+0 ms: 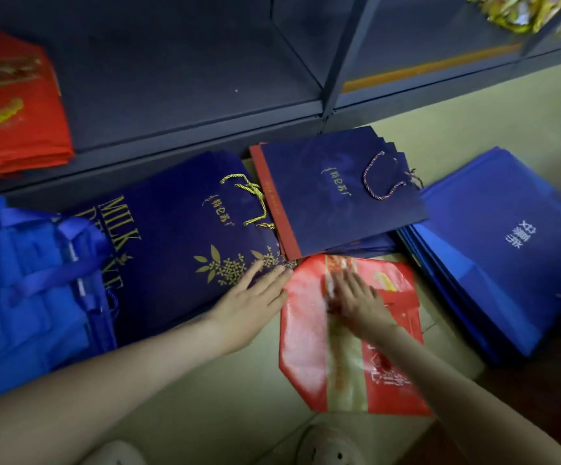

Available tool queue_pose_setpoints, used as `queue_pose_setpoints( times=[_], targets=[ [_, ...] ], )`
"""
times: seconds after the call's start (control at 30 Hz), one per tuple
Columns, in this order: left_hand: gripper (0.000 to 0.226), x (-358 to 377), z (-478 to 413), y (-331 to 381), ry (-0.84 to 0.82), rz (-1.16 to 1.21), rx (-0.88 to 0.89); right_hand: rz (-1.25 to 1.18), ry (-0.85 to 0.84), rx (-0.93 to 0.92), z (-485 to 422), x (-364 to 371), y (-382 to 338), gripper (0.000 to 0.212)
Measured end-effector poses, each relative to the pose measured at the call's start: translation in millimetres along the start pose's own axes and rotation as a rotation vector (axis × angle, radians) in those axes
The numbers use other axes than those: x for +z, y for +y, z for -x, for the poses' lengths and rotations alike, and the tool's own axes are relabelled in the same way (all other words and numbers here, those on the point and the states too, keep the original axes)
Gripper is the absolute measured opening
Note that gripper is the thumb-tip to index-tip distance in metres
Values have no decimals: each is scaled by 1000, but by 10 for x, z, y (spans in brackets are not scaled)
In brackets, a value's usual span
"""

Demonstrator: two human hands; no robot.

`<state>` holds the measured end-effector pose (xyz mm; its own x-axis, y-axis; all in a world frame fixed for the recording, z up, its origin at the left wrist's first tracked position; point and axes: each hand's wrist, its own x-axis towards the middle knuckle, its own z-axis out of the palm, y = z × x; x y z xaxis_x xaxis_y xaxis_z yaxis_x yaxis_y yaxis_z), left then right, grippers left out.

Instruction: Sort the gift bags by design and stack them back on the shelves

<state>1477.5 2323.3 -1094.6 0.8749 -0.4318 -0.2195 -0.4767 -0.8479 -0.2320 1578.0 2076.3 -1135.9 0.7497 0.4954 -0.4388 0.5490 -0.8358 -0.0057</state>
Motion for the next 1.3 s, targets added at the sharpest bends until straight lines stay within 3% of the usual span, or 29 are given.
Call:
queue_pose_setpoints(
  times=[0.07, 0.13, 0.33, 0.47, 0.53, 0.63, 0.7, 0.8, 0.87, 0.97, 1.1, 1.3],
  targets=[
    [71, 2, 30, 8, -49, -11, -2, 14, 44, 109, -201, -65, 104, 89],
    [70, -20, 51, -3, -32, -24, -20, 40, -27, 160, -391, -134, 156, 94],
    [74, 40, 66, -63, 13, -14, -89, 126, -28, 124, -519, -109, 38, 114],
    [73, 128, 2, -6, 77, 56, -48, 154, -49, 21, -423, -35, -84, 107],
    [72, 118, -17, 26, 75, 89, -52, 239, -49, -35, -419, -80, -172, 88],
    [70, 98, -30, 40, 52, 59, -53, 284, 73, -59, -462, -205, -234, 52],
    [70, 74, -29, 22, 53, 76, -77, 338, 112, -110, -455, -291, -223, 53],
    [74, 1, -39, -29, 84, 180, -90, 284, 250, -342, -396, -315, -188, 54],
    [78, 2, -47, -48, 104, 254, -133, 190, 329, -490, -295, -379, -234, 36],
    [92, -66, -71, -57, 63, 394, -227, 170, 377, -581, -171, -520, -341, 27],
    [84, -186, -126, -123, -18, 622, -322, 189, 572, -624, -96, -686, -406, 23],
    [74, -218, -167, -178, 403, 641, -223, 217, 791, -549, -107, -838, -437, 20]
  ],
)
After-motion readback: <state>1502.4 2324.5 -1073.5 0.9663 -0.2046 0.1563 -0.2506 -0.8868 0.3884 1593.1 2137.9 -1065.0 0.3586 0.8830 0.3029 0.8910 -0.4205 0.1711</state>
